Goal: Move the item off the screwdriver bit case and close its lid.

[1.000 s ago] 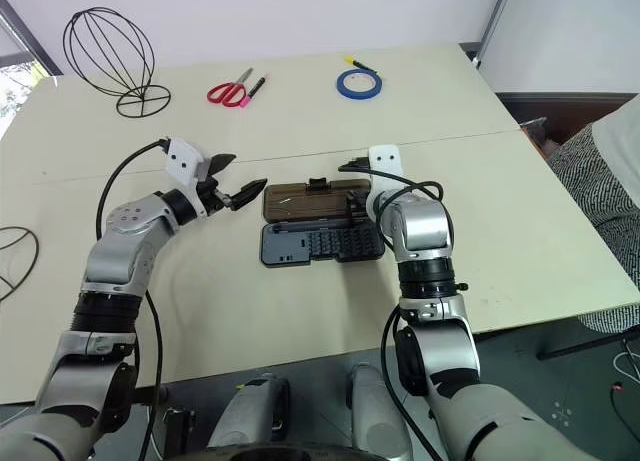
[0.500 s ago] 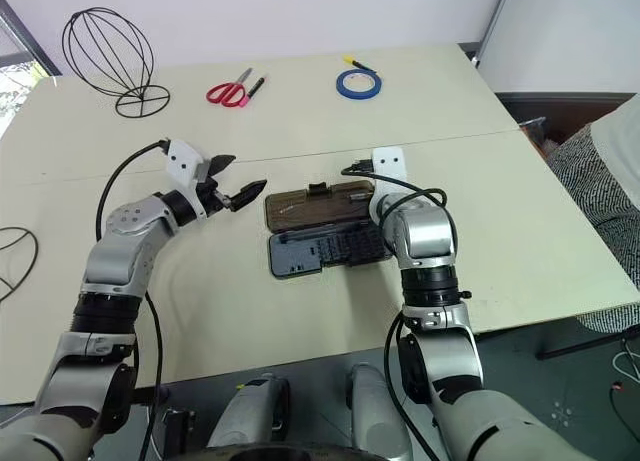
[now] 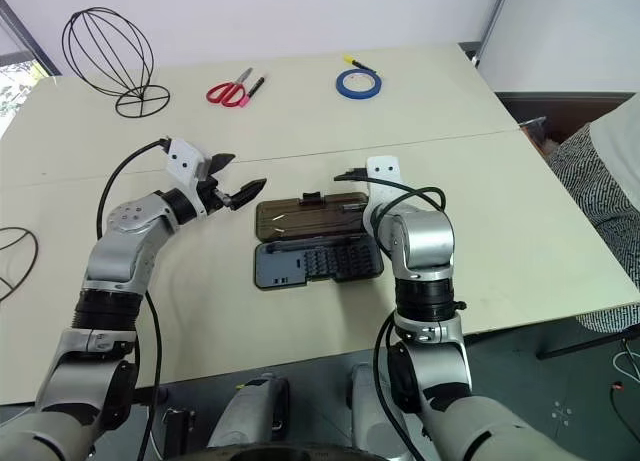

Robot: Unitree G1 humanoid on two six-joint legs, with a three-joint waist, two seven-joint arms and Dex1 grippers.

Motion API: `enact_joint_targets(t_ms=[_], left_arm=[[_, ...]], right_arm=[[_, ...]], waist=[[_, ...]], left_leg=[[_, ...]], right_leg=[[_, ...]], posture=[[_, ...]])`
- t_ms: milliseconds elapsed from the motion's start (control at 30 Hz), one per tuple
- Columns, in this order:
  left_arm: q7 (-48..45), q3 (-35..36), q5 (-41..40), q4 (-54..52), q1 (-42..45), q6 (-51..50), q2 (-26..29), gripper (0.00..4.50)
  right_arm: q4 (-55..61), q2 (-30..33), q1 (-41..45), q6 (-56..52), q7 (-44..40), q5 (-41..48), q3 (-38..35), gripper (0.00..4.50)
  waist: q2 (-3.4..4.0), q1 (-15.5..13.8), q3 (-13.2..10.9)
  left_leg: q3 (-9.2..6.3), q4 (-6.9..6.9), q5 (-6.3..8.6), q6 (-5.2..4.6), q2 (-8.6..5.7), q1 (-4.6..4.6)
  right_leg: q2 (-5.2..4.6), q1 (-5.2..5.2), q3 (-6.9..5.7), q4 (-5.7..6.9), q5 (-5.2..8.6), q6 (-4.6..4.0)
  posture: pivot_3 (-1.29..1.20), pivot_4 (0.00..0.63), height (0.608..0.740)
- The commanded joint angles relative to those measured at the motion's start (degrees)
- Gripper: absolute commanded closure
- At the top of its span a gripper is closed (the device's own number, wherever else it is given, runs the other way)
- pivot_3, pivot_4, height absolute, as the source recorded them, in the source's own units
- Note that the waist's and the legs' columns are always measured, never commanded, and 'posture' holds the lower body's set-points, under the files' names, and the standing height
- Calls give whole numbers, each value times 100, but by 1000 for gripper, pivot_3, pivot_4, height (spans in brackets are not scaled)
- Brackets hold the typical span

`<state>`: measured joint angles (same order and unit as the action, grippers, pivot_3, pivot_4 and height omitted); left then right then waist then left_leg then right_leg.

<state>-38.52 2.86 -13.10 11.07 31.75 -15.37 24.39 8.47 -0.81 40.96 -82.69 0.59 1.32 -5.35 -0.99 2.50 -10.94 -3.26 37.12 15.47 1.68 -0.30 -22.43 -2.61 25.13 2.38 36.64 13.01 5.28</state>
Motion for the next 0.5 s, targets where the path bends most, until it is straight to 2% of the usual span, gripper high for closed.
enact_joint_targets(t_ms=[33,500], left_arm=[[-8,-31,6,-61,152,100,-22,0],[-23,-23,-12,-90,151,72,1,0]], right_arm=[[621,-237,252,-478,74,48,-4,4459],[690,-575,371,-863,234,-31,-121,4459]], waist=[[0,-1,0],[0,7,0]], left_leg=[[0,0,0,0,0,-1],[0,0,0,0,0,-1]], right_leg=[[-1,0,0,0,0,0],[0,2,0,0,0,0]], posture=[[0,150,740],[0,150,740]])
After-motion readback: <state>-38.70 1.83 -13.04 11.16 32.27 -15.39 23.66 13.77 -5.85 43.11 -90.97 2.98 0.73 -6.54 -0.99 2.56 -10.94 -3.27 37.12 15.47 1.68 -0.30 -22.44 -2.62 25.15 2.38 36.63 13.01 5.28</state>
